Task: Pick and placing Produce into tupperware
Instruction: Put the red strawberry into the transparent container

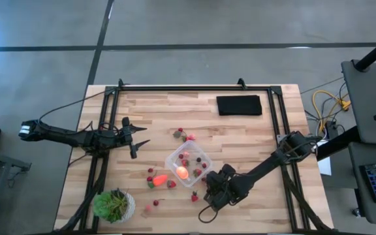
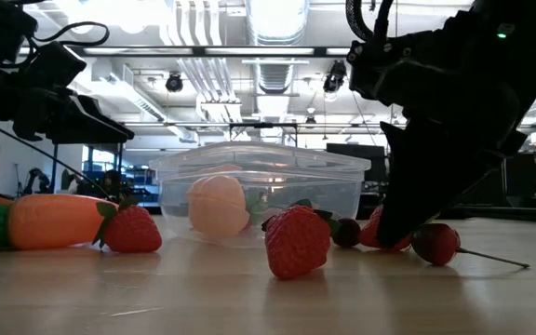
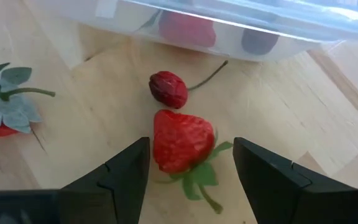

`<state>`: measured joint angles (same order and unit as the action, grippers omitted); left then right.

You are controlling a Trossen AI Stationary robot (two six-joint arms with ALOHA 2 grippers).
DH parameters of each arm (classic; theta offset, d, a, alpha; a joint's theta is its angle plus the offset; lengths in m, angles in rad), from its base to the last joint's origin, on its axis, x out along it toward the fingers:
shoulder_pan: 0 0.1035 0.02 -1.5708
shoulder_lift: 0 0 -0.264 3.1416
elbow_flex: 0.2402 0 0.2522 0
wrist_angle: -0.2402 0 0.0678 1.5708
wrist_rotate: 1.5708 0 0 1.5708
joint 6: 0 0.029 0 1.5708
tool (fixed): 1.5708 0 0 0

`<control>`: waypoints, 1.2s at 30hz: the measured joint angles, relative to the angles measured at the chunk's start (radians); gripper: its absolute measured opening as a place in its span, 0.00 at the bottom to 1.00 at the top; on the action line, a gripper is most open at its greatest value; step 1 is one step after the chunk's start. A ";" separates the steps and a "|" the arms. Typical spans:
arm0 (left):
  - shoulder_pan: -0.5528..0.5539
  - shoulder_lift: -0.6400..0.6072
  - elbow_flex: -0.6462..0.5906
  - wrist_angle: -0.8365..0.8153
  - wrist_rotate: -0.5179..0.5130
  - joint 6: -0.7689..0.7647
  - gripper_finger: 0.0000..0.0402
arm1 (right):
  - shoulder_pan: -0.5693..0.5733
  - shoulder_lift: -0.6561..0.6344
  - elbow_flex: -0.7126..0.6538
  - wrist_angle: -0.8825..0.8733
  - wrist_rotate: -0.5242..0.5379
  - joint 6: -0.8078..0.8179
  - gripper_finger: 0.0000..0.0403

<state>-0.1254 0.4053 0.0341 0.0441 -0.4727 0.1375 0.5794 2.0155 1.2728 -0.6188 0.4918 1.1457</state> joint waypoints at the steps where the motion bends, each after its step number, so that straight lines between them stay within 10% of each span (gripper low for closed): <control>1: 0.000 0.000 0.000 0.000 0.000 0.000 0.60 | -0.002 0.000 0.000 0.000 0.002 -0.006 0.56; 36: 0.000 0.000 0.000 0.000 0.000 0.000 0.60 | -0.046 0.000 0.025 0.008 0.006 -0.132 0.56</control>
<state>-0.1254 0.4053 0.0341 0.0441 -0.4727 0.1375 0.5331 2.0155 1.2980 -0.6106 0.4980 1.0140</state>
